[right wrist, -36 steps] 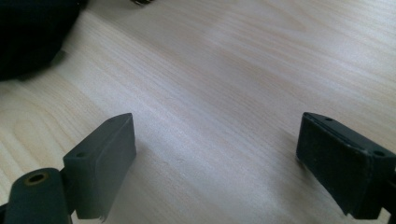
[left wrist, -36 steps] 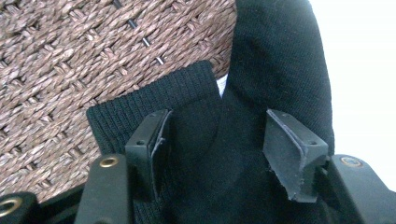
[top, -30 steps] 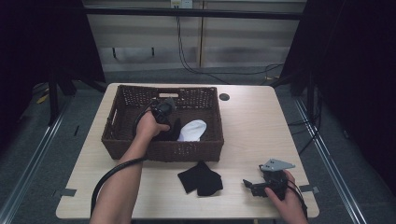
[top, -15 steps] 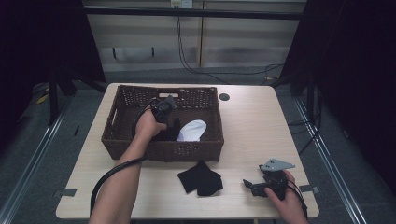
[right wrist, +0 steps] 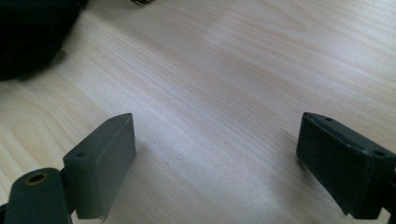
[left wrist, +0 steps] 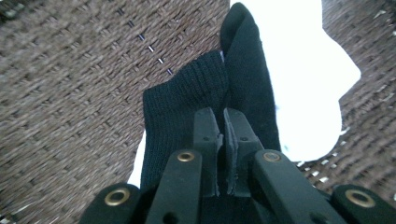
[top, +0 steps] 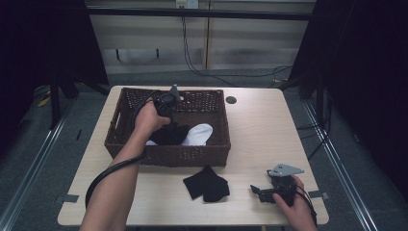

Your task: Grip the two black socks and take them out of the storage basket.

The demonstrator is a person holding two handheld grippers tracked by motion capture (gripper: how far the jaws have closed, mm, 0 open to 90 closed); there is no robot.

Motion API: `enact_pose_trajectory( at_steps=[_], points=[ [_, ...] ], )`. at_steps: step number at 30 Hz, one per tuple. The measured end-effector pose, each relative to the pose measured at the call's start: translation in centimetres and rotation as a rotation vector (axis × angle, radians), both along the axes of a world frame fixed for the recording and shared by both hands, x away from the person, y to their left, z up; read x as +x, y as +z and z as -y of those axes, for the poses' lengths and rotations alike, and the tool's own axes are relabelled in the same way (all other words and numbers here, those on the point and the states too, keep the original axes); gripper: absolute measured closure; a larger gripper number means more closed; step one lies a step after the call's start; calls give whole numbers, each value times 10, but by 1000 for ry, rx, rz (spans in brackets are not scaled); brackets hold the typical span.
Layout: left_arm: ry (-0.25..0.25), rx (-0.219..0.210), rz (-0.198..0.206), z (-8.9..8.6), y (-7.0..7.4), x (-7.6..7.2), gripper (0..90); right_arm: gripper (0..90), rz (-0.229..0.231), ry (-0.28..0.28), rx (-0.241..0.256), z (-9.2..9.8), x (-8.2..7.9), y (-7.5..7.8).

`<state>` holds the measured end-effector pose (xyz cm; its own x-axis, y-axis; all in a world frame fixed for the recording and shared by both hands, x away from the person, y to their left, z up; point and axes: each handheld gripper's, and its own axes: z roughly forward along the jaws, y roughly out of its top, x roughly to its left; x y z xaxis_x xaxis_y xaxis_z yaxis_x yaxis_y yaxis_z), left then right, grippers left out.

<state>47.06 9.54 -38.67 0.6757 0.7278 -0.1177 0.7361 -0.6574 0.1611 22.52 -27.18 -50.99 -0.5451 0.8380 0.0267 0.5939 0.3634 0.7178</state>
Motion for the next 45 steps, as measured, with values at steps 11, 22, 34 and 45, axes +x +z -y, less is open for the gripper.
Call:
enact_pose_trajectory(
  at_steps=[11, 22, 34, 45],
  points=[
    [-31, 3, 25, 6, 35, -2, 846, 112, 4, 3, -2, 0, 0, 0],
    [-85, -16, 23, 8, 72, -13, 846, 112, 0, -1, -1, 0, 0, 0],
    [-178, -16, 43, 19, 106, -38, 845, 112, 0, -1, -2, 0, 0, 0],
    [-262, -17, 55, 30, 125, -70, 845, 112, 6, 1, -4, 0, -1, 0]
  ],
)
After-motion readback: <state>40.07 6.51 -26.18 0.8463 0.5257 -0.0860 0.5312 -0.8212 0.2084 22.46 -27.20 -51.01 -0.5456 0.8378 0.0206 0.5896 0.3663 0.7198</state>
